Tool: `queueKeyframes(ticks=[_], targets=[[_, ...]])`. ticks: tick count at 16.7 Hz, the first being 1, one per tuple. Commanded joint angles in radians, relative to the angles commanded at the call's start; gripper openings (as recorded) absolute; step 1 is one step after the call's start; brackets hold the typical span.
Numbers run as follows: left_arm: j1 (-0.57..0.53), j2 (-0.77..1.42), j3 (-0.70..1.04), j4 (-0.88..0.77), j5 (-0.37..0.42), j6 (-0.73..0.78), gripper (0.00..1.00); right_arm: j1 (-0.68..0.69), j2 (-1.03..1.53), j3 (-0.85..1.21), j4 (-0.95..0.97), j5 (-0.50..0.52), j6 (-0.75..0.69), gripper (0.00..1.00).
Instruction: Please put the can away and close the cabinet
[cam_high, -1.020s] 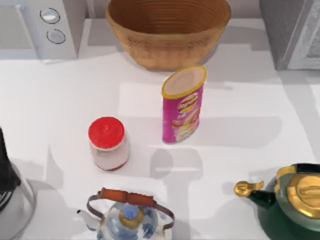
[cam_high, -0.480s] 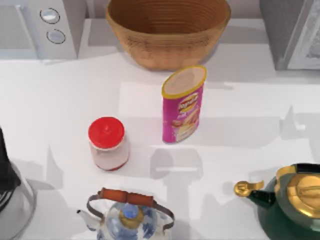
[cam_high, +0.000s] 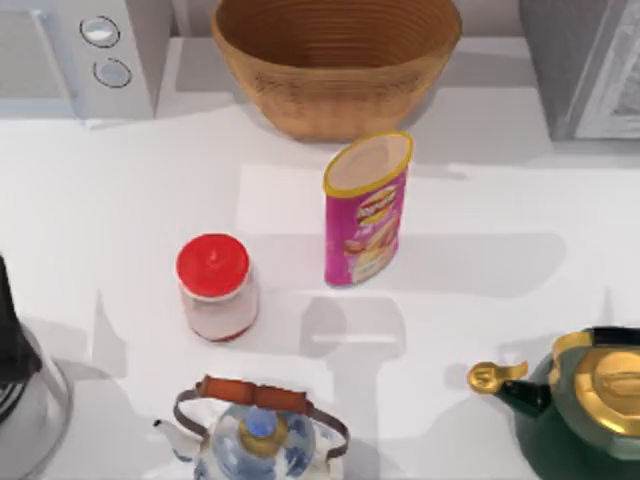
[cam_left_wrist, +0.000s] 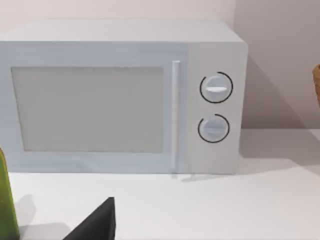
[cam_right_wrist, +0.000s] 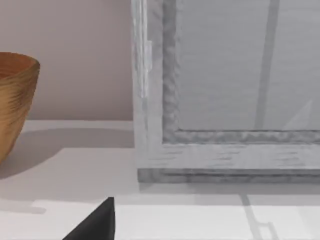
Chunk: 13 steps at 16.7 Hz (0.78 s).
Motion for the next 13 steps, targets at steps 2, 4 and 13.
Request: queueKeyframes(ticks=[2, 4, 13], targets=[[0.0, 0.0, 0.0, 0.0, 0.0, 0.0, 1.0, -0.001, -0.052, -0.052, 0.024, -0.005, -0.001, 1.0], [0.0, 0.0, 0.0, 0.0, 0.0, 0.0, 1.0, -0.001, -0.063, -0.063, 0.029, -0.006, -0.001, 1.0], [0.0, 0.0, 0.0, 0.0, 0.0, 0.0, 1.0, -0.095, 0.047, -0.006, 0.117, -0.098, 0.008, 1.0]])
